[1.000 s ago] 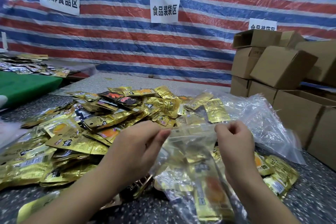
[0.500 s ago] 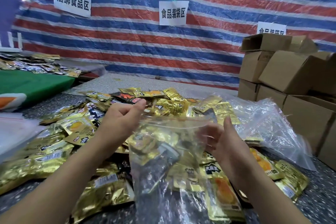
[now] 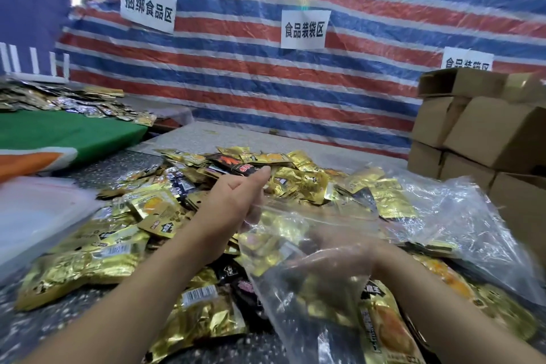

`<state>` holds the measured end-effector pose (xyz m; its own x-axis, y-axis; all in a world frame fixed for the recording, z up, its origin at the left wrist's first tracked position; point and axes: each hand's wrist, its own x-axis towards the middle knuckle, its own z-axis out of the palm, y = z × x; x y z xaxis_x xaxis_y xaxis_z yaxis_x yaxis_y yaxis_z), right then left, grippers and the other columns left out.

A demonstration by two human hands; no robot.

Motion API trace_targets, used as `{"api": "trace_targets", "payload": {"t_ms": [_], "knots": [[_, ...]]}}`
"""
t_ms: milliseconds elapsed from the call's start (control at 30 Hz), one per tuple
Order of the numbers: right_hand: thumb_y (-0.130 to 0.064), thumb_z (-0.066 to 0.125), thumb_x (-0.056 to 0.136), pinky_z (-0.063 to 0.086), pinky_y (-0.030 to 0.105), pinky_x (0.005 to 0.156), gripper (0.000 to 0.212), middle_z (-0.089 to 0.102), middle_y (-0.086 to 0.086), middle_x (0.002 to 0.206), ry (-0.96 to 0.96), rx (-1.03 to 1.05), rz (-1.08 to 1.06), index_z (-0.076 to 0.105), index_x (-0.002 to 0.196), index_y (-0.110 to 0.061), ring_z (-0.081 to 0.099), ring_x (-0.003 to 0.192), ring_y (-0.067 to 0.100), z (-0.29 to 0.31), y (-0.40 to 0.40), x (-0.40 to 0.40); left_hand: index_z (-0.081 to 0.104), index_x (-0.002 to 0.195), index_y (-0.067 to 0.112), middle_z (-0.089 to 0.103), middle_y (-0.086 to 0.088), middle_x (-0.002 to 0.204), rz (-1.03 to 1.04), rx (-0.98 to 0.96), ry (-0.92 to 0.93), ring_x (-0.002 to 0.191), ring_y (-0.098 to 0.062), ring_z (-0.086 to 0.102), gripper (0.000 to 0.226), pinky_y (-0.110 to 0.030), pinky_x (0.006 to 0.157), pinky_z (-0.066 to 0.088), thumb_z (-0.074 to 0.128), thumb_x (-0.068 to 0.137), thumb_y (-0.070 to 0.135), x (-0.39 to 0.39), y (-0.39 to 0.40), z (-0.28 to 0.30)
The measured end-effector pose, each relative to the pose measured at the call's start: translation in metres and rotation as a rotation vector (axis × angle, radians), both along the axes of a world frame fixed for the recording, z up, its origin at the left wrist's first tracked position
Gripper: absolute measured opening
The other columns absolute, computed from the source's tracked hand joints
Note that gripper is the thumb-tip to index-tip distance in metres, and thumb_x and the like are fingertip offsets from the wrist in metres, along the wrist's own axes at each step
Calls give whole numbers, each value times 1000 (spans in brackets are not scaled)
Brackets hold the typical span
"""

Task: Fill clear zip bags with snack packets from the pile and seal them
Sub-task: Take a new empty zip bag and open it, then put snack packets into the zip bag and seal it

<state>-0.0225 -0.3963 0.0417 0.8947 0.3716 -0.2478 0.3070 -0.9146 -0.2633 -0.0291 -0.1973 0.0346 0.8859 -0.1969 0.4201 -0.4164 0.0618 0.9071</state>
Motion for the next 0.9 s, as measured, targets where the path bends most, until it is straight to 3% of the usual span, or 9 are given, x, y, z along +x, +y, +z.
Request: {"api": "trace_targets", "payload": {"t_ms": [133, 267, 333, 367, 433, 567, 733, 833, 900], "knots": [[-27, 58, 100, 42, 27, 67, 33, 63, 11, 94, 27, 77, -50, 68, 105, 4, 52, 79, 20, -7, 6, 2, 43, 36, 23, 38, 9, 41, 14, -3, -3, 40, -9, 31, 59, -15, 43, 33, 45, 83, 61, -1, 3, 1], [-48, 69, 87, 55, 29, 89, 42, 70, -1, 108, -8, 254, -136, 66, 116, -18, 66, 96, 15, -7, -5, -1, 43, 38, 22, 39, 8, 42, 13, 23, -2, 41, -9, 32, 60, -15, 44, 34, 45, 76, 69, -1, 2, 1], [-50, 72, 82, 55, 15, 78, 39, 67, -9, 106, -62, 318, -214, 67, 112, -26, 66, 88, 3, -5, -11, -5, 43, 39, 22, 40, 5, 43, 17, 43, -11, 41, -11, 33, 60, -14, 45, 36, 44, 76, 70, -1, 1, -1], [-43, 76, 81, 51, 6, 62, 30, 63, -13, 100, -72, 454, -258, 64, 104, -29, 65, 75, -3, -5, -15, -7, 43, 40, 22, 40, 4, 43, 24, 56, -18, 41, -11, 33, 60, -13, 46, 37, 44, 77, 69, -2, 1, -1], [-18, 82, 76, 48, 9, 48, 27, 69, -2, 91, -34, 837, -337, 63, 95, -21, 68, 60, 0, -11, -24, -10, 42, 41, 21, 40, 3, 43, 32, 82, -23, 41, -11, 33, 59, -12, 46, 37, 44, 79, 67, -2, -1, -3], [-5, 70, 84, 58, 32, 53, 27, 76, 17, 92, -73, 1415, -551, 63, 110, -8, 75, 75, 32, -13, -51, -15, 41, 45, 17, 36, 3, 44, 8, 99, -38, 41, -11, 31, 54, -15, 44, 32, 54, 83, 53, -4, -4, -5], [-13, 54, 99, 62, 32, 67, 18, 75, 19, 103, -18, 1815, -734, 55, 116, -7, 76, 84, 26, -15, -79, -13, 36, 48, 7, 27, -4, 50, -1, 223, -112, 48, -16, 23, 60, -27, 49, 20, 64, 93, 35, -4, -6, -12], [-5, 68, 77, 52, 41, 100, 56, 65, 28, 122, 164, 2012, -777, 51, 130, 3, 67, 111, 33, -18, -85, -15, 39, 53, 0, 30, -6, 53, -17, 335, -154, 49, -18, 26, 56, -28, 50, 22, 58, 88, 40, -4, -9, -16], [-4, 70, 67, 52, 38, 96, 67, 67, 26, 119, 233, 2051, -741, 52, 131, 4, 67, 107, 29, -17, -83, -18, 39, 54, 5, 32, -1, 52, -2, 403, -183, 48, -16, 29, 55, -27, 49, 26, 57, 89, 43, -4, -9, -19]]}}
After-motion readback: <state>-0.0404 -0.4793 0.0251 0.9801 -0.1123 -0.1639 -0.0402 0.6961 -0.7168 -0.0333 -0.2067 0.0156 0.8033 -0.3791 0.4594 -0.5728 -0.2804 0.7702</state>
